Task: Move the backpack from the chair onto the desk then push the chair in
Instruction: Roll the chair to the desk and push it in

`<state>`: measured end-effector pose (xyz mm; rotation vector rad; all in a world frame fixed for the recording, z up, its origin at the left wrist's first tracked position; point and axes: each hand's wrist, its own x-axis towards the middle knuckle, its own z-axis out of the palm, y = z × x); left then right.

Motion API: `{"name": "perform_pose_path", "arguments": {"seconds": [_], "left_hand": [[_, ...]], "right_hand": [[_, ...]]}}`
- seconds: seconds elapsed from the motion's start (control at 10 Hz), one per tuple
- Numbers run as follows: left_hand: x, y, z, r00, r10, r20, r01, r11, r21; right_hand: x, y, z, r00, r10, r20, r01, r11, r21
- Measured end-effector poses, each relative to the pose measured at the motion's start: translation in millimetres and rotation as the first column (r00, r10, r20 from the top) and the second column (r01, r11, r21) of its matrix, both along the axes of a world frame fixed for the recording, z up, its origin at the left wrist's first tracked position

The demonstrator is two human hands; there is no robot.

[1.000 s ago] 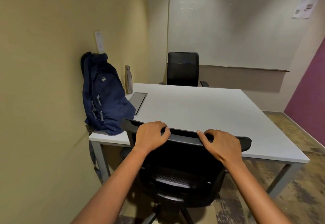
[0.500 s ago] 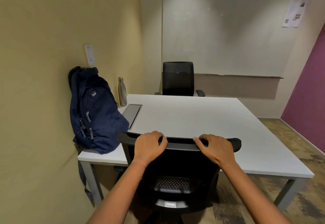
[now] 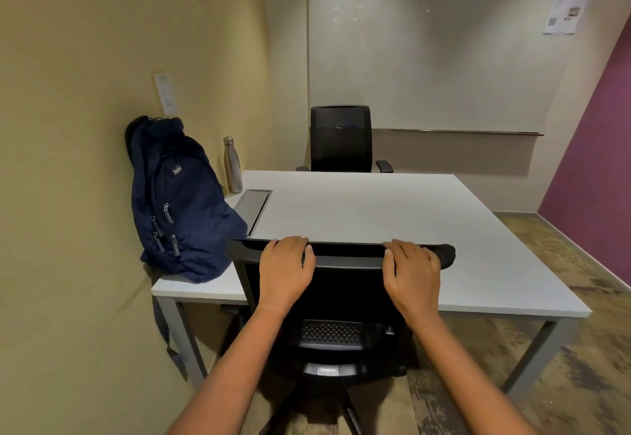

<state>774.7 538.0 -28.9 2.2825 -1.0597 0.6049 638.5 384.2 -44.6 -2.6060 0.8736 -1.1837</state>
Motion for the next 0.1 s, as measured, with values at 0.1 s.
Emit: {"name": "perform_pose_path", "arguments": {"seconds": [0.1], "left_hand": [[-23.0, 13.3, -26.7, 0.996, 0.079, 0.041, -0.078, 0.997, -0.015]], "right_hand": [[-13.6, 17.0, -23.4, 0.998, -0.017, -0.058, 0.017, 1.0, -0.015]]}}
